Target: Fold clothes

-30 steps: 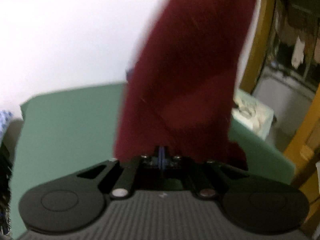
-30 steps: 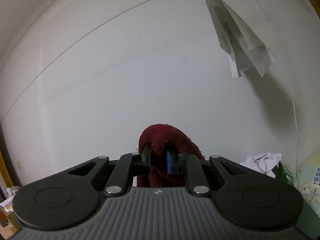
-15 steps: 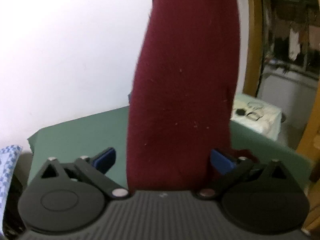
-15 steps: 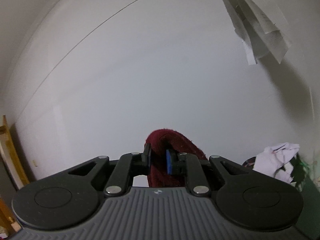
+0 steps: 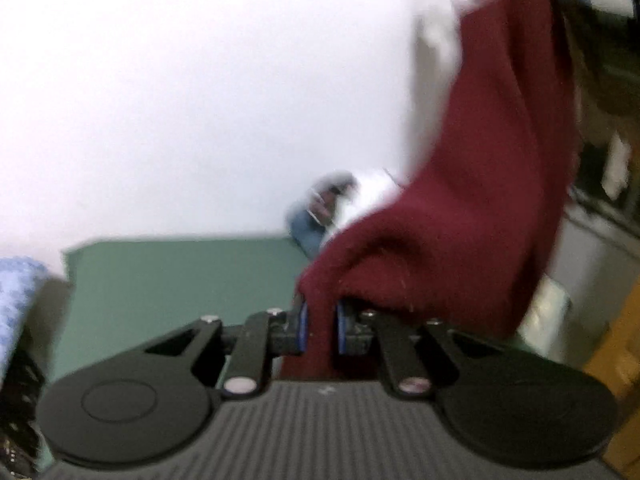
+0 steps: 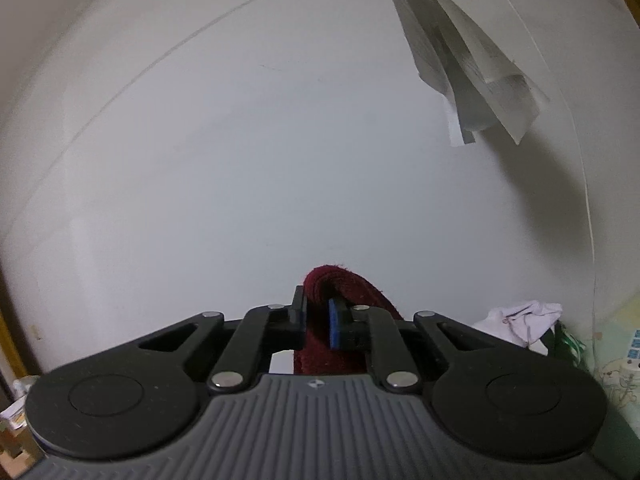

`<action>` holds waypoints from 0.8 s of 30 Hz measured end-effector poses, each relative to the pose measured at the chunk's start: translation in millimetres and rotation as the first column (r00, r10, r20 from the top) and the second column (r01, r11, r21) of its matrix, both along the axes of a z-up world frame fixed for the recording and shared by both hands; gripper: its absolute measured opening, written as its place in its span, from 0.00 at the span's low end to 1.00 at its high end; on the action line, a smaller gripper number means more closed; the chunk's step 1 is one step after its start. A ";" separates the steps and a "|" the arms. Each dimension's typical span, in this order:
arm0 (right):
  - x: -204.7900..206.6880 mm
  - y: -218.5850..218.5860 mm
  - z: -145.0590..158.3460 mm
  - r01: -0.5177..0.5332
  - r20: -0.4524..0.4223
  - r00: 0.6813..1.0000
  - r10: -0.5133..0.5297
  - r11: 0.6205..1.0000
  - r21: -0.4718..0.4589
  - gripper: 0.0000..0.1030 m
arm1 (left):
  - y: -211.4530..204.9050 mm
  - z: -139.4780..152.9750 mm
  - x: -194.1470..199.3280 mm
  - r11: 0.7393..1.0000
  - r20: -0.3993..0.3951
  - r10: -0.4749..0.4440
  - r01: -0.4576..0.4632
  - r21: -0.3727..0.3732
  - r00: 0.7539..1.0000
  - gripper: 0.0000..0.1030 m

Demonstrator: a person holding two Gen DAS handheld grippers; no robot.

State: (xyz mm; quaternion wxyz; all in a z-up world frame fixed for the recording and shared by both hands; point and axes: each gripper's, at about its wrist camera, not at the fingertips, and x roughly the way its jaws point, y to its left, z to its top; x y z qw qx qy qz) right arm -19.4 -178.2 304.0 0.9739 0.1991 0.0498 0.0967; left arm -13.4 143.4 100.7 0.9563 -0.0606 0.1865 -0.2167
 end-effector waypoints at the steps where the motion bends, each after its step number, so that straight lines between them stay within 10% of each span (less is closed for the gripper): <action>1: 12.9 1.4 1.6 -0.003 -0.003 1.000 0.003 1.000 0.000 0.10 | 14.8 13.8 2.6 0.999 0.027 0.033 -0.032 -0.012 0.999 0.09; 17: 108.3 16.0 85.9 -0.165 0.245 0.961 0.127 0.976 0.141 0.09 | 107.4 197.3 -56.8 0.951 0.383 0.238 -0.294 0.093 0.892 0.09; 24: 113.3 -37.2 -33.1 0.033 -0.080 0.996 -0.037 0.998 -0.051 0.09 | 30.6 97.2 -52.1 0.979 0.093 -0.105 0.087 0.183 0.990 0.09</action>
